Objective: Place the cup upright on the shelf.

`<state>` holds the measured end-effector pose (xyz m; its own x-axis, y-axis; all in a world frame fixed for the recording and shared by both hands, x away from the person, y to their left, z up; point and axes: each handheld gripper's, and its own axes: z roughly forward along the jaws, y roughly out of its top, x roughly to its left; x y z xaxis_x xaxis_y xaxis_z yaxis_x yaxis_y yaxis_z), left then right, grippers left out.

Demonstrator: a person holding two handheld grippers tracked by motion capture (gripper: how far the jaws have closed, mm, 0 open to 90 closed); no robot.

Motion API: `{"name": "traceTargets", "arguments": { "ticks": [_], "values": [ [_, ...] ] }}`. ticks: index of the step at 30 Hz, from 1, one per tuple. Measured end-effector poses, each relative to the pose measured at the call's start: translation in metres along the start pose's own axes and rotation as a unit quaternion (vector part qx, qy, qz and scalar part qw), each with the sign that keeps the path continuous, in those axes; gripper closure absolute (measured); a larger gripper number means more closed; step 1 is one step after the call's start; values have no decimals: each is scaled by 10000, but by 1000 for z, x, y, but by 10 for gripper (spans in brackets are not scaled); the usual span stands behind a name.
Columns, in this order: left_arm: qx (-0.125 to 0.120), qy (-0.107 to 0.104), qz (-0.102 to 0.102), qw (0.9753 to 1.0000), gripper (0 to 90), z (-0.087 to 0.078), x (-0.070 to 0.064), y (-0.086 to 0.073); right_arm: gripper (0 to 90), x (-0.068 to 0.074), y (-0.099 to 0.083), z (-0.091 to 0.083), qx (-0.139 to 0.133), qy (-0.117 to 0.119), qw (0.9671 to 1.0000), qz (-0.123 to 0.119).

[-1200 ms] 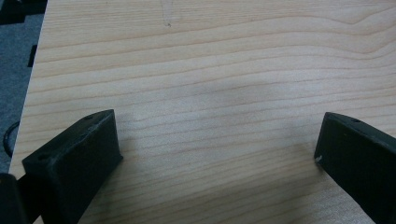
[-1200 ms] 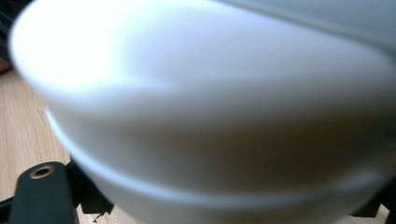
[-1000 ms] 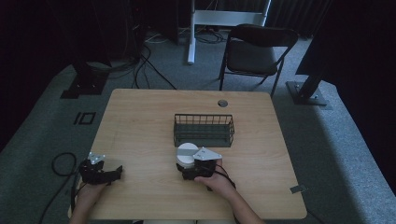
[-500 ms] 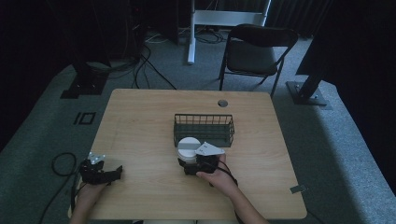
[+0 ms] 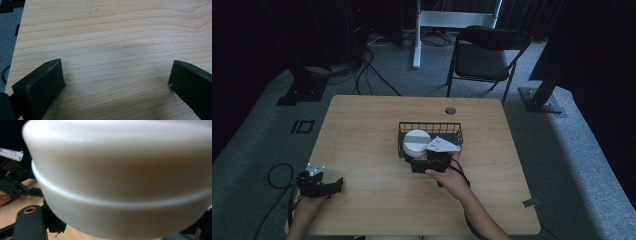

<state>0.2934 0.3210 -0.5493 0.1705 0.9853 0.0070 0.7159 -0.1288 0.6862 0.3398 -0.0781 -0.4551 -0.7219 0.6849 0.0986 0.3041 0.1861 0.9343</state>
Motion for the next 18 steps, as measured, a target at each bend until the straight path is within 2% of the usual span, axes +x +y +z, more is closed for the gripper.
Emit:
{"name": "traceTargets", "arguments": {
  "ticks": [3,4,8,13,18],
  "values": [
    [0,-1,-1,10000,2,0,0,0,177,-3,7,-2,-93,-58,9999,32],
    [0,0,-1,10000,3,0,0,0,177,-8,13,-3,-137,-169,9998,-49],
    [0,-1,-3,10000,3,0,0,0,178,-16,21,-4,-214,-321,9993,-15],
    [9,-2,8,10000,2,0,0,0,179,-30,33,-5,-271,-662,9974,-68],
    [1,-3,-11,10000,2,0,0,0,178,-45,40,-4,-298,-949,9950,72]
  ]
}}
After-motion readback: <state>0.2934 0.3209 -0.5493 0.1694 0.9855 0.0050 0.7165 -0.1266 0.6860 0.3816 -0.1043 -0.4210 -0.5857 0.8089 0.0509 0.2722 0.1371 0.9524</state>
